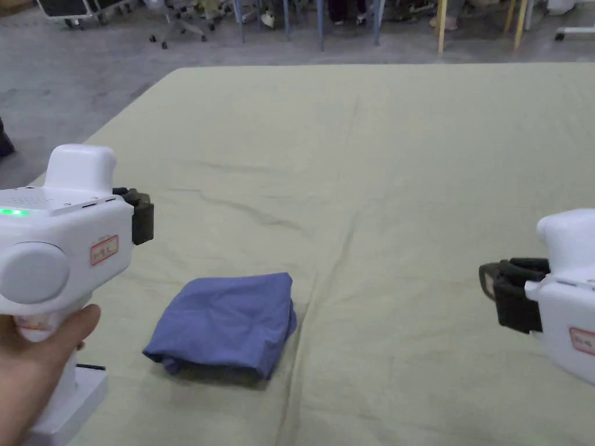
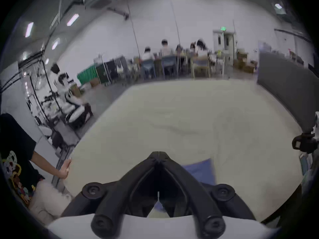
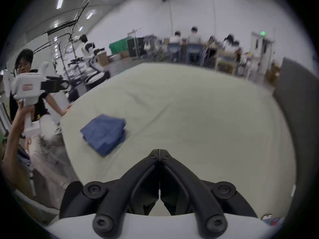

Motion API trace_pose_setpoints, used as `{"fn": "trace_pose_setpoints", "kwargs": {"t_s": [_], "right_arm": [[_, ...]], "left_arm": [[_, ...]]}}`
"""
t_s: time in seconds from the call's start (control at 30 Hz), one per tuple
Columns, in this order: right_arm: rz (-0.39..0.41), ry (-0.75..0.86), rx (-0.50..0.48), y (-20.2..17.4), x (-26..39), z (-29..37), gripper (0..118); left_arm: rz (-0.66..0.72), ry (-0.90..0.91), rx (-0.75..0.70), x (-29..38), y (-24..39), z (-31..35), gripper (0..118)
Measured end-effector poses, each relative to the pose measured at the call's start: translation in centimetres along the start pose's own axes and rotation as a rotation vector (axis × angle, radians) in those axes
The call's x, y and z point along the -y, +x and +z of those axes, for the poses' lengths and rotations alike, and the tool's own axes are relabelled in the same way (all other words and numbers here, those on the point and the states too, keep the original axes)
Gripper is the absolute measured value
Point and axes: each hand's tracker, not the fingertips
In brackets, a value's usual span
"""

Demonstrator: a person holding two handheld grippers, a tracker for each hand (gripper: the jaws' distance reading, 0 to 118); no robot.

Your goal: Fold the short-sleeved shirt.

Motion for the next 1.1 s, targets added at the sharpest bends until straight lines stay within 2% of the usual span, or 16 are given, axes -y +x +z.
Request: {"fn": "trace_pose_setpoints", "kwargs": {"t_s": [0.13, 0.2, 0.33, 0.4, 0.47, 0.53, 0.57, 0.6, 0.63, 0.67, 0.7, 0.87, 1.1], "right_arm": [[-0.018, 0.190, 0.150, 3.5, -1.8, 7.6, 2], [-0.032, 0.260, 0.235, 5.3, -2.5, 10.9, 2], [-0.067, 0.346, 0.340, 8.6, -3.7, 15.4, 2], [-0.053, 0.369, 0.371, 9.5, -3.9, 16.8, 2], [-0.038, 0.383, 0.395, 9.9, -4.2, 17.7, 2], [-0.035, 0.401, 0.396, 10.2, -4.4, 18.3, 2], [-0.043, 0.406, 0.405, 10.6, -4.6, 18.2, 2], [-0.055, 0.410, 0.416, 10.7, -4.7, 18.3, 26], [-0.071, 0.392, 0.415, 10.9, -4.9, 18.1, 77], [-0.105, 0.350, 0.365, 11.0, -4.4, 18.3, 118], [-0.078, 0.407, 0.381, 10.8, -4.0, 18.1, 118], [-0.069, 0.394, 0.435, 10.4, -4.2, 17.7, 118], [-0.085, 0.411, 0.465, 10.5, -3.8, 18.0, 118]], "left_arm": [[-0.002, 0.203, -0.017, -2.4, 7.5, 4.6, 0], [0.021, 0.237, 0.045, -3.7, 10.1, 6.0, 0], [0.110, 0.256, 0.246, -5.7, 13.8, 8.1, 0], [0.094, 0.275, 0.222, -6.2, 14.9, 8.8, 0], [0.104, 0.292, 0.264, -6.8, 15.6, 9.5, 0], [0.116, 0.311, 0.292, -7.1, 15.5, 10.0, 18], [0.128, 0.318, 0.293, -7.2, 15.4, 10.1, 18], [0.139, 0.315, 0.286, -7.5, 15.8, 10.3, 75], [0.142, 0.312, 0.278, -7.4, 15.9, 10.3, 111], [0.151, 0.339, 0.262, -7.3, 15.7, 10.8, 118], [0.157, 0.381, 0.240, -7.0, 15.6, 11.2, 118], [0.133, 0.362, 0.233, -7.4, 16.2, 11.5, 118], [0.113, 0.327, 0.219, -6.7, 15.7, 10.8, 118]]}}
